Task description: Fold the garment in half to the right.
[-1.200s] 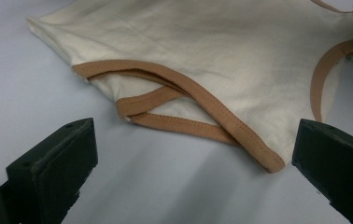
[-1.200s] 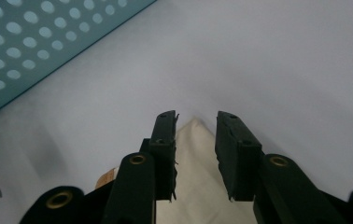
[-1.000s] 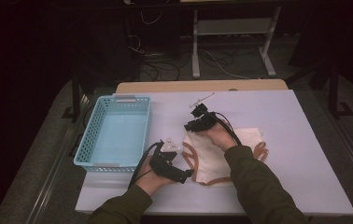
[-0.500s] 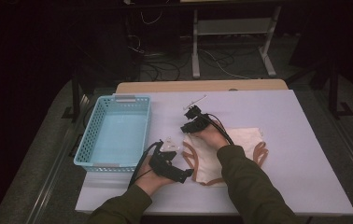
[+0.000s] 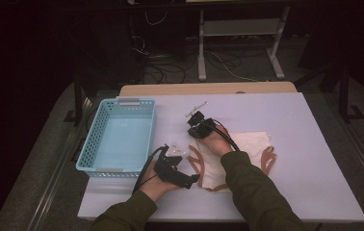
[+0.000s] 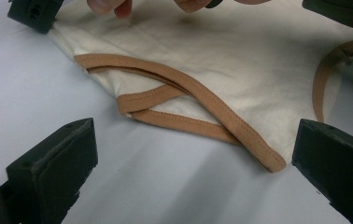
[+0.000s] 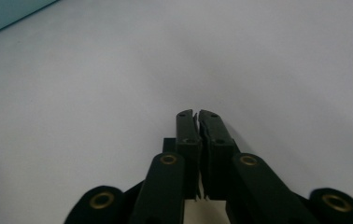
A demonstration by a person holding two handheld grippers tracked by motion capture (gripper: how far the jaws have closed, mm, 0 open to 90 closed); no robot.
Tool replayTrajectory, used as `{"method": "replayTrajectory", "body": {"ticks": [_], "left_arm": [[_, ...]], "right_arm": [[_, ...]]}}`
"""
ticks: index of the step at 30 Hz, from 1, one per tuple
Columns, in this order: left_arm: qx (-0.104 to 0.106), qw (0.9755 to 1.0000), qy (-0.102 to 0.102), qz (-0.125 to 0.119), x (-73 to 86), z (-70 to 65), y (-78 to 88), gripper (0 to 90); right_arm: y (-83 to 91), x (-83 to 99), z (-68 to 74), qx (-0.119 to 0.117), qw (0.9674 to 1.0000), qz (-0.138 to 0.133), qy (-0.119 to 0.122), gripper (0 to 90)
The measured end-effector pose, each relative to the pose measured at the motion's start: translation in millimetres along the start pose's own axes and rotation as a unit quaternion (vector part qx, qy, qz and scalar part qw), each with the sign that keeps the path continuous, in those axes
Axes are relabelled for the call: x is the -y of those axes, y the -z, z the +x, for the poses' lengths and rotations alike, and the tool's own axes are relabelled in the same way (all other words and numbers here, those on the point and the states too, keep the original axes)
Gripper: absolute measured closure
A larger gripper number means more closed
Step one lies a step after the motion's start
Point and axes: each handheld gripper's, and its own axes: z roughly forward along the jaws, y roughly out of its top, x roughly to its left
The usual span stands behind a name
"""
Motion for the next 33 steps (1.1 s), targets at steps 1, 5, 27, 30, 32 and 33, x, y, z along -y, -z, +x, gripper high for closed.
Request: {"method": "replayTrajectory", "body": {"ticks": [1,5,27,30,32,33], "left_arm": [[0.000,1.0000,-0.001,0.000,0.0,0.1,0.1,0.0],[0.001,1.0000,0.000,-0.002,-0.2,0.2,0.8,0.0],[0.121,0.9899,-0.067,-0.032,-8.2,-26.2,-5.2,33.6],[0.137,0.9879,-0.067,-0.027,-8.3,-27.1,-8.3,42.7],[0.145,0.9867,-0.070,-0.021,-7.7,-27.5,-10.2,46.7],[0.146,0.9866,-0.069,-0.019,-7.3,-27.8,-11.2,48.2]], "right_arm": [[-0.2,0.2,-0.4,-0.001,1.0000,-0.002,-0.001,86.6],[-0.1,0.8,-1.3,-0.003,1.0000,-0.005,0.001,87.6],[10.8,0.3,-19.1,-0.052,0.9981,-0.022,-0.024,88.1],[10.6,0.3,-19.0,-0.052,0.9981,-0.021,-0.024,88.1],[10.4,0.3,-19.2,-0.052,0.9982,-0.021,-0.023,88.1],[10.3,0.3,-19.1,-0.052,0.9982,-0.021,-0.023,88.1]]}}
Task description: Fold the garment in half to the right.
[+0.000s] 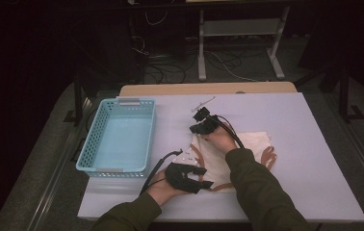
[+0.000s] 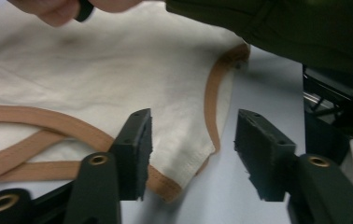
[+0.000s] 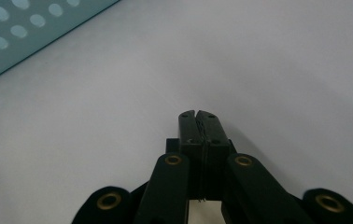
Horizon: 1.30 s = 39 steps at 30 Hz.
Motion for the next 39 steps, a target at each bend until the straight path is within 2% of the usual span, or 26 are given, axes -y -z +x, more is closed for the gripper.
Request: {"method": "replayTrajectory", "body": {"ticks": [7,13,16,20,26,30,34,36,39], "left_arm": [[0.010,0.9997,-0.011,0.021,2.7,-1.0,-7.7,55.7],[0.004,0.9986,-0.029,0.044,5.2,-1.6,-17.1,59.2],[0.004,0.9983,-0.031,0.049,6.5,-2.6,-20.2,60.5],[0.005,0.9978,-0.039,0.053,8.4,-3.6,-23.8,63.4],[-0.004,0.9968,-0.062,0.052,10.0,-5.8,-25.9,70.7],[-0.003,0.9964,-0.066,0.052,10.5,-6.6,-26.6,76.8],[0.002,0.9966,-0.062,0.055,10.2,-6.4,-26.9,83.2],[0.005,0.9969,-0.057,0.053,9.9,-5.8,-27.2,84.8],[0.002,0.9964,-0.061,0.059,8.5,-6.5,-26.9,86.5]], "right_arm": [[-0.3,0.1,0.2,0.000,1.0000,0.000,0.001,88.1],[-1.0,0.4,0.7,0.001,1.0000,0.003,0.001,88.1],[-1.5,0.4,1.0,0.001,1.0000,0.003,0.000,88.1],[-1.9,0.5,1.3,0.001,1.0000,0.002,0.001,88.1],[-2.5,0.8,2.1,0.000,1.0000,0.001,0.001,88.1],[-2.5,0.6,2.9,0.001,1.0000,0.000,0.003,88.1],[-2.1,0.5,3.3,0.000,1.0000,-0.001,0.001,88.1],[-2.0,0.4,3.3,-0.001,1.0000,-0.001,0.001,88.1],[-1.3,0.0,2.8,-0.002,1.0000,-0.005,0.002,88.1]]}}
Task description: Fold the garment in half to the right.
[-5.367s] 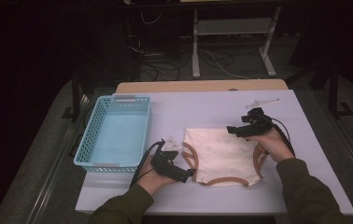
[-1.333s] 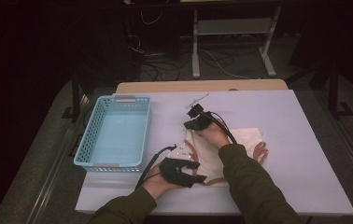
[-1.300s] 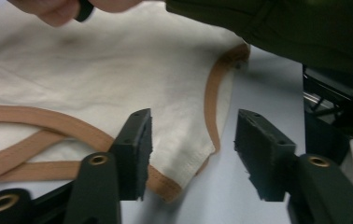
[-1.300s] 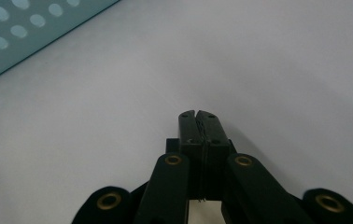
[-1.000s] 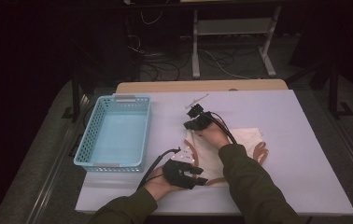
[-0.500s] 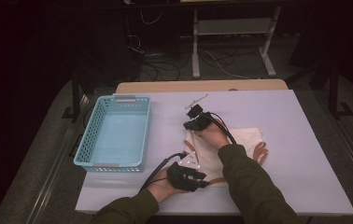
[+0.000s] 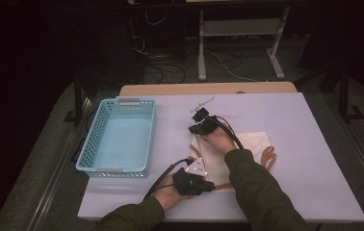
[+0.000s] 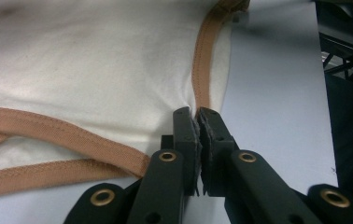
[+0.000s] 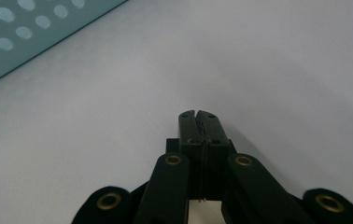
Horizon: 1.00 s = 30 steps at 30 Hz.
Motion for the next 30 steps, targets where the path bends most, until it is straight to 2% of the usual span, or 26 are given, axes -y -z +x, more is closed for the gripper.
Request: {"method": "replayTrajectory", "body": {"ticks": [5,8,15,17,21,30], "left_arm": [[-0.001,1.0000,0.003,0.008,-2.2,0.4,4.4,87.1],[0.000,1.0000,0.010,0.000,-2.2,2.8,13.7,87.1],[-0.009,0.9999,0.012,-0.004,3.4,3.4,32.3,87.1],[-0.018,0.9998,0.008,0.001,7.2,3.3,38.3,87.1],[-0.026,0.9995,0.017,-0.005,15.5,5.5,51.1,87.0],[-0.024,0.9996,0.002,-0.015,7.3,4.8,52.4,87.0]], "right_arm": [[3.2,-1.6,0.2,-0.002,1.0000,-0.006,-0.001,88.1],[5.3,-3.3,0.0,-0.004,0.9999,-0.011,-0.002,88.1],[8.6,-12.4,2.6,-0.010,0.9998,-0.017,-0.002,88.1],[8.9,-16.2,4.2,-0.012,0.9997,-0.020,0.000,88.1],[11.1,-24.0,6.7,-0.023,0.9992,-0.031,0.001,88.1],[23.7,-25.7,0.7,-0.026,0.9985,-0.047,-0.010,88.1]]}}
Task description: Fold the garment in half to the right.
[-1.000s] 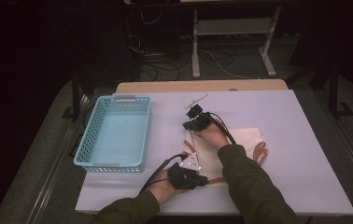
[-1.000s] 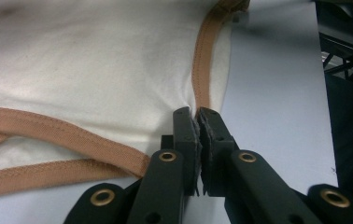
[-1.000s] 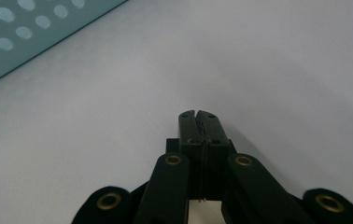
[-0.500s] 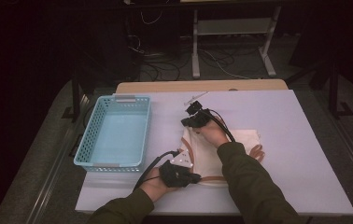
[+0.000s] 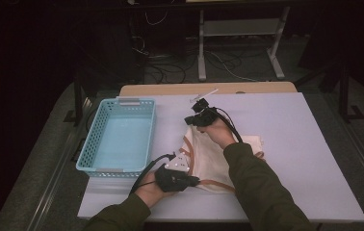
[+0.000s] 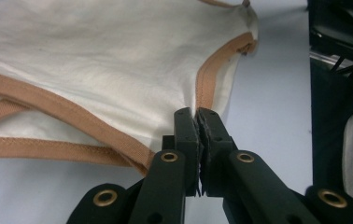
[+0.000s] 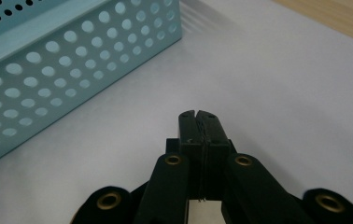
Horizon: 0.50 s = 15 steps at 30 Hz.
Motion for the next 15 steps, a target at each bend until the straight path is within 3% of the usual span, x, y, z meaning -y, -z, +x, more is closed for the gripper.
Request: {"method": "replayTrajectory", "body": {"ticks": [15], "left_arm": [[0.016,0.9994,-0.012,-0.028,-16.3,-2.9,-3.3,86.9]], "right_arm": [[25.4,6.1,-14.3,0.006,0.9996,-0.021,-0.019,88.1]]}}
